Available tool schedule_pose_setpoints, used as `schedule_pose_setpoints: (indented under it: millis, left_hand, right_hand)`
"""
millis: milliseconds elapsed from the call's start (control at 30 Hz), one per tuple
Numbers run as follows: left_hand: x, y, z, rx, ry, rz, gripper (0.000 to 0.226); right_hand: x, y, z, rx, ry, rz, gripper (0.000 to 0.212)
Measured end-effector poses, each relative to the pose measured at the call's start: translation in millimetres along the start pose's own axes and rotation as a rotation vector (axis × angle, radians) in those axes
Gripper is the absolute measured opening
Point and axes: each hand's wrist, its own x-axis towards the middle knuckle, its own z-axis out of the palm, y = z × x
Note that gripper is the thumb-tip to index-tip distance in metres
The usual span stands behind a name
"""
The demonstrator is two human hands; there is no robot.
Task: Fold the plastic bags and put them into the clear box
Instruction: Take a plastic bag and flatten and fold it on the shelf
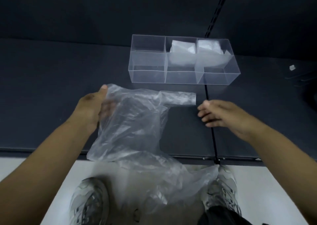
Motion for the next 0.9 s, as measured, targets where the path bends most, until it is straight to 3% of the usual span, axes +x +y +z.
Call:
schedule_pose_setpoints:
  millis: [100, 233, 367, 500, 633, 767, 900]
  left_hand:
    - [-15.5, -14.7, -25.9, 0.024, -0.008, 0.064, 0.033]
    - [-53.7, -52.0, -67.9, 0.179, 0.114, 0.072, 0.033]
    - [-87.7, -71.4, -80.9, 0.153, 0.0, -0.111, 0.039]
    - [-91.6, -70.4, -73.3, -0.001, -0.134, -0.251, 0.026]
    - [-85.4, -74.2, -68.5, -0.157, -0.138, -0.234, 0.014]
    - [-85.4, -79.3, -63.0, -0.367, -0.078, -0.182, 0.017]
    - [-90.2, -87.2, -52.9, -0.289, -0.037, -0.161, 0.014]
  right_hand:
    - [-29.6, 1.4, 38.9, -0.169, -0.307, -0.093, 0.046]
    - [-51.1, 22.6, 82.2, -0.369, -0.465, -0.166, 0.046]
    - [-48.0, 29.7, 98.8, -0.392, -0.411, -0.219, 0.028]
    - [-39.2, 24.0, 93.6, -0.329, -0.402, -0.224, 0.026]
    - [-34.1, 24.9, 69.8, -0.371, -0.428, -0.168, 0.037]
    - [-39.8, 33.2, 23.9, -0.397, -0.371, -0.11, 0.043]
    - [-48.1, 43.4, -5.3, -0.381, -0.221, -0.106, 0.051]
